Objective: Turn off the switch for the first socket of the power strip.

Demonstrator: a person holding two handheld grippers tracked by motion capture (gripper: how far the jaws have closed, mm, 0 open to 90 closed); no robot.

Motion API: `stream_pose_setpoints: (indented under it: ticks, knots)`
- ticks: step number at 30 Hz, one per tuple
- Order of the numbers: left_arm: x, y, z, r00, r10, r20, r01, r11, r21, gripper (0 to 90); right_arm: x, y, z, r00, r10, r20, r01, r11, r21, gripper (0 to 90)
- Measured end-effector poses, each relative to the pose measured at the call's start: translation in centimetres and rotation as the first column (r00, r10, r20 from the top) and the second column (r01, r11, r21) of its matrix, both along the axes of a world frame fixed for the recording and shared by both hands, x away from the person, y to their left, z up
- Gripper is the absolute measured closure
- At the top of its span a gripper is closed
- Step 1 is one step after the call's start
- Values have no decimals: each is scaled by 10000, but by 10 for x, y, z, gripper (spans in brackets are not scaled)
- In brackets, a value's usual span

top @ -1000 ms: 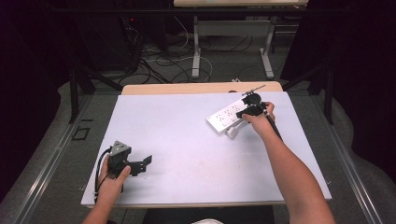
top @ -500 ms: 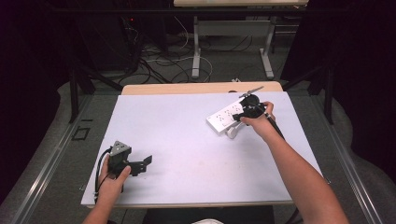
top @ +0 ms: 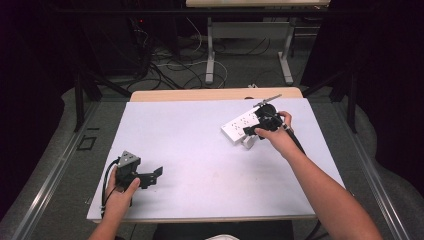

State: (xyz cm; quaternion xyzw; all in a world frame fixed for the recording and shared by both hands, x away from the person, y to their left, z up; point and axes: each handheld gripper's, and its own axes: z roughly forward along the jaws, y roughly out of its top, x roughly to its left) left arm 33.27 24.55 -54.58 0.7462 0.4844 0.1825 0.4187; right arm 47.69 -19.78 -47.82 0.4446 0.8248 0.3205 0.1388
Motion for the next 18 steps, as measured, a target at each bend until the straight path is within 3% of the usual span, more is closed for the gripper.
stream_pose_setpoints:
  ticks: [3,6,9,11,12,13,18]
  knots:
    - [0,0,-1,9999,61,107,-61,10000,-38,32,-6,2,-1,10000,30,-53,-31,9995,-311,138]
    - [0,0,-1,9999,55,103,-54,10000,-30,32,-13,5,-2,9999,126,-64,-130,9980,-626,12]
    - [0,0,0,10000,-17,19,17,10000,12,32,-22,7,-5,9985,528,-117,-538,9929,-1058,0]
    - [0,0,0,10000,6,26,-6,10000,1,32,-30,8,-8,9980,628,-31,-628,9942,-873,0]
    - [0,0,0,10000,5,30,-5,10000,3,32,-32,8,-10,9970,776,55,-772,9956,-525,0]
    - [0,0,0,10000,-7,35,7,10000,17,32,-35,8,-10,9974,714,-97,-718,9956,-601,0]
    - [0,-1,-1,10000,33,84,-33,10000,48,32,-51,6,-13,9939,1102,62,-1100,9938,-159,0]
